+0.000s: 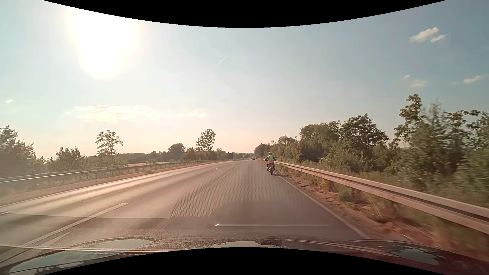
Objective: Follow the waypoints while adhering to traffic rules and regulations
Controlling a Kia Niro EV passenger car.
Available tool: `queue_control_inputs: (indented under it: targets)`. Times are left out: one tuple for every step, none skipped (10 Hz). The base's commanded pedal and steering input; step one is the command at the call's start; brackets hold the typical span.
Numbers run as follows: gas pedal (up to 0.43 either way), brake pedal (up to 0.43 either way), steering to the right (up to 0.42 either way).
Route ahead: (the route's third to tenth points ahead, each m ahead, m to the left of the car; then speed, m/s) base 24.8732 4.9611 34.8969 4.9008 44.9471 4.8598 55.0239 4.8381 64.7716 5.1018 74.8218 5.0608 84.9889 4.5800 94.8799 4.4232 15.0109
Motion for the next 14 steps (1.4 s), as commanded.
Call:
queue_control_inputs:
  targets:
    - [0.157, 0.0, -0.001]
    - [0.157, 0.0, -0.001]
    - [0.138, 0.0, -0.001]
    - [0.067, 0.0, -0.001]
    - [0.008, 0.0, -0.001]
    - [0.008, 0.0, -0.001]
    - [0.0, 0.0, 0.0]
    - [0.0, 0.0, 0.0]
    - [0.0, 0.0, 0.0]
    - [0.0, 0.0, 0.0]
    - [0.0, 0.0, 0.0]
    - [0.0, 0.0, 0.0]
    - [0.0, 0.0, 0.0]
    - [0.0, 0.0, 0.0]
